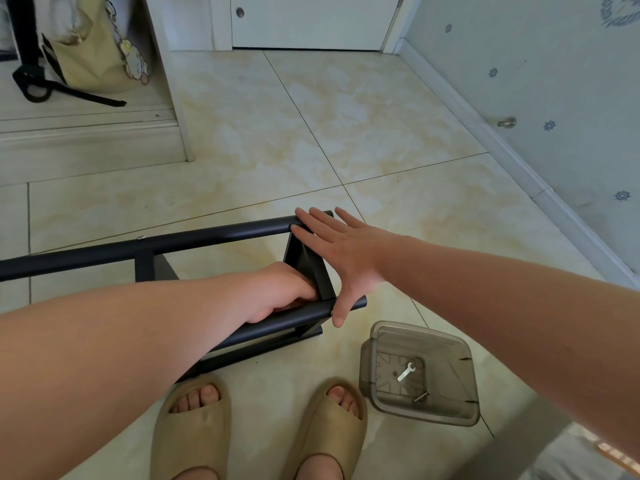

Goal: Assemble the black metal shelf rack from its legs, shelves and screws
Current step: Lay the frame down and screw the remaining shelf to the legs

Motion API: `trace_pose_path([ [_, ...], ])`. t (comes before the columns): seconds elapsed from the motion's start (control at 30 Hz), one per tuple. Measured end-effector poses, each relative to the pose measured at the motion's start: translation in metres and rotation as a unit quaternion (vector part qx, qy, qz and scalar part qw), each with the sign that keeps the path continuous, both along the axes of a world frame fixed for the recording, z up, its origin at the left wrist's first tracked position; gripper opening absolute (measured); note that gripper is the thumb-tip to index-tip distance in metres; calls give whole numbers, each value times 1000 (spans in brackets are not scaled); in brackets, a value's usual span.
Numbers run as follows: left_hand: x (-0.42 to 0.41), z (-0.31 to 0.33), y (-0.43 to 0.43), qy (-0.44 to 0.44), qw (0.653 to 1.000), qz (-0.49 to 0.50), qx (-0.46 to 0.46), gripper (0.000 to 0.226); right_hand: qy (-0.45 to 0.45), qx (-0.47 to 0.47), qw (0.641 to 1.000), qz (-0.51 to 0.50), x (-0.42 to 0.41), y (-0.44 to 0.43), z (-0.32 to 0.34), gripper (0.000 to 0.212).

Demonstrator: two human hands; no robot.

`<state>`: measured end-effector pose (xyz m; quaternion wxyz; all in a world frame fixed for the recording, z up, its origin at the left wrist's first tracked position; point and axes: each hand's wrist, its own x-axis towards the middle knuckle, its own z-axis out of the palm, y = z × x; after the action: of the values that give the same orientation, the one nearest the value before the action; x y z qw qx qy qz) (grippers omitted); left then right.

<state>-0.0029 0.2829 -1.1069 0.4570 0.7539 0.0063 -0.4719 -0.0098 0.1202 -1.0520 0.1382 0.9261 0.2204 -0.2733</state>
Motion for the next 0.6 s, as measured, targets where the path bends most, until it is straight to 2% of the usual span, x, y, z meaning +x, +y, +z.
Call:
trace_pose_path([
  [0.4, -2, 2, 2, 41, 998, 26, -37, 13, 14, 6, 999, -46, -4, 1, 1, 161],
  [0.6, -2, 1, 1, 44, 999, 12, -21, 8, 9, -7, 999, -46, -4, 4, 4, 162],
])
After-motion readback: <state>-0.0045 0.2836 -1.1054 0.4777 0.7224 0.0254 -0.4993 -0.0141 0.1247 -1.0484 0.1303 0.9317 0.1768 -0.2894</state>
